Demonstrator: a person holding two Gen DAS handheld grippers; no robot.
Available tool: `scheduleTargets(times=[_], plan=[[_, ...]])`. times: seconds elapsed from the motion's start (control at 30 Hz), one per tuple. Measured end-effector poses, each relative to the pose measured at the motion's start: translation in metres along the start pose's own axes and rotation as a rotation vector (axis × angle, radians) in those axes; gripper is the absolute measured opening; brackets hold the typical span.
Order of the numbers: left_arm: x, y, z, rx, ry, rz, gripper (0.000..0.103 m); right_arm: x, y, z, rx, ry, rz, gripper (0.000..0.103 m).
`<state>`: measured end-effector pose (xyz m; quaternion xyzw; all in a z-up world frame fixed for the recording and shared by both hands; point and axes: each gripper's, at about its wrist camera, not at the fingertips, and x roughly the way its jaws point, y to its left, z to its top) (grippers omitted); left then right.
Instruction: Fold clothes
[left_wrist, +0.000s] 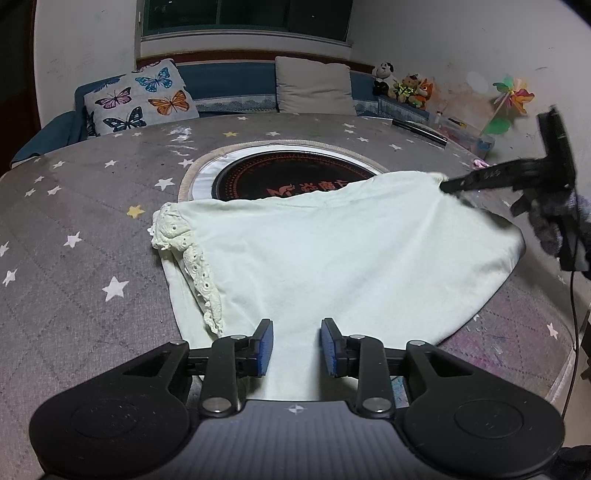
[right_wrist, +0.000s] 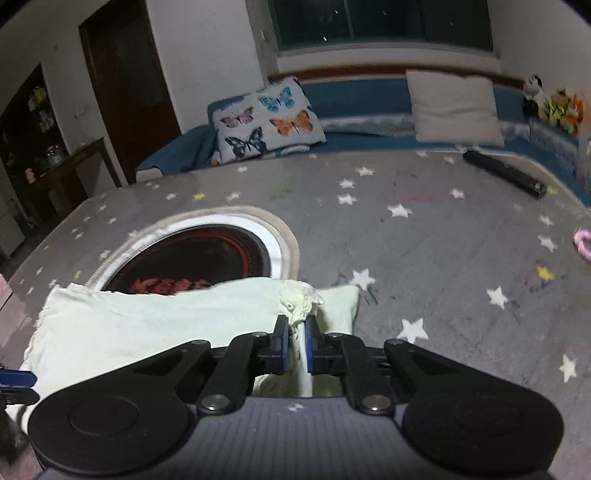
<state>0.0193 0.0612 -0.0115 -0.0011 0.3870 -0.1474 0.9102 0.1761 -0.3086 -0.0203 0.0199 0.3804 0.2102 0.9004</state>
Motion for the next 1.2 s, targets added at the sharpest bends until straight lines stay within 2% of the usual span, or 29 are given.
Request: scheduleTargets(times=[0.13, 0.23, 0.3, 0.4, 0.6, 0.8, 0.93, 1.2], plan=[[-0.001, 0.000, 0.003, 0.002, 0.003, 0.003, 0.033, 0.010, -0.015, -0.003, 0.091, 0.022, 0.018, 0.018], [0.000, 0.003, 0.015, -0.004, -0.016, 0.010, 0.033, -0.003, -0.011, 0.005, 0.059, -0.015, 0.011, 0.019], [0.000, 0.005, 0.022, -0.009, -0.028, 0.014, 0.033, -0.010, -0.006, 0.010, 0.027, -0.035, 0.010, 0.019], [0.001, 0.008, 0.034, -0.016, -0.046, 0.020, 0.033, -0.009, 0.004, 0.015, -0.003, -0.027, 0.064, 0.019], [0.030, 0.018, 0.063, -0.022, -0.063, 0.045, 0.032, 0.017, 0.022, 0.016, -0.047, 0.038, 0.113, 0.019], [0.060, 0.051, 0.073, -0.109, -0.031, 0.106, 0.031, 0.037, 0.027, 0.018, -0.059, 0.058, 0.077, 0.018], [0.064, 0.070, 0.074, -0.192, -0.037, 0.095, 0.025, 0.042, 0.016, 0.018, -0.014, 0.064, 0.072, 0.015], [0.061, 0.066, 0.076, -0.176, -0.051, 0.118, 0.025, 0.036, 0.013, 0.022, -0.011, 0.056, 0.080, 0.016]])
